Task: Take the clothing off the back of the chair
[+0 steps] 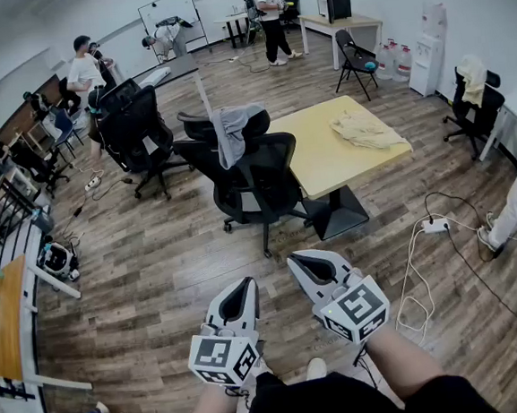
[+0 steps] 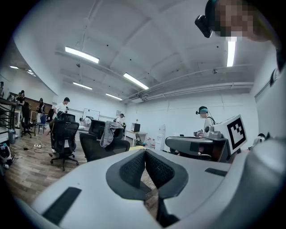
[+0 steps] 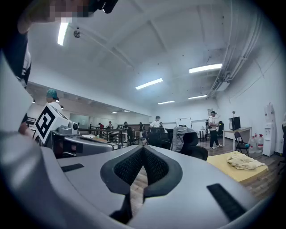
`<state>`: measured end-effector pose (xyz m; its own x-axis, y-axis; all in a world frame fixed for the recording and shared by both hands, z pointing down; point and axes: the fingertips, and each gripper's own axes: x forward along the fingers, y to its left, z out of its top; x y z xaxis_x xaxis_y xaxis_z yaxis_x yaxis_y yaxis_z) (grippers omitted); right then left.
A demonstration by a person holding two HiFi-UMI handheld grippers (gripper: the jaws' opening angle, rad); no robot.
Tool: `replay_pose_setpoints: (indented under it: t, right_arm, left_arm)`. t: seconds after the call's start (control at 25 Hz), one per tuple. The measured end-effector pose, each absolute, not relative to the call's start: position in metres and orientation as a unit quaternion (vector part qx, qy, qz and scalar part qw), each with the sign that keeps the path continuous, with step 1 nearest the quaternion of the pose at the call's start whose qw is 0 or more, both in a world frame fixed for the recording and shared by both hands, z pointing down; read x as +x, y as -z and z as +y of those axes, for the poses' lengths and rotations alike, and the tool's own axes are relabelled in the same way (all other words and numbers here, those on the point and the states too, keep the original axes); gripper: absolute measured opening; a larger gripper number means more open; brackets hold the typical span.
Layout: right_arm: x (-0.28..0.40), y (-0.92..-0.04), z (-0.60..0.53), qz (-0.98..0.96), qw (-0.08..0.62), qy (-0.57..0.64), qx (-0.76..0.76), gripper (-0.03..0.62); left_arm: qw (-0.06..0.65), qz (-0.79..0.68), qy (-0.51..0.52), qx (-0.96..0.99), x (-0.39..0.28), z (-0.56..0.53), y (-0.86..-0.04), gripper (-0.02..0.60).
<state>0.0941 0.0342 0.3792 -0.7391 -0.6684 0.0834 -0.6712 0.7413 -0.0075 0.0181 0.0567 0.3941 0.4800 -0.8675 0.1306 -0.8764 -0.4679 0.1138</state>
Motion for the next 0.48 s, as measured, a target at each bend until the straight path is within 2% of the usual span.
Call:
replay_pose_setpoints:
  t: [0.48]
  right_arm:
    - [0.0847,-0.3759,0.0371,-0.933,0.029,-0.021,0.358,0.012]
  left_arm:
    - [0.081,-0.51,-0.026,0.856,0.0084,0.0614,-0.3922,0.017]
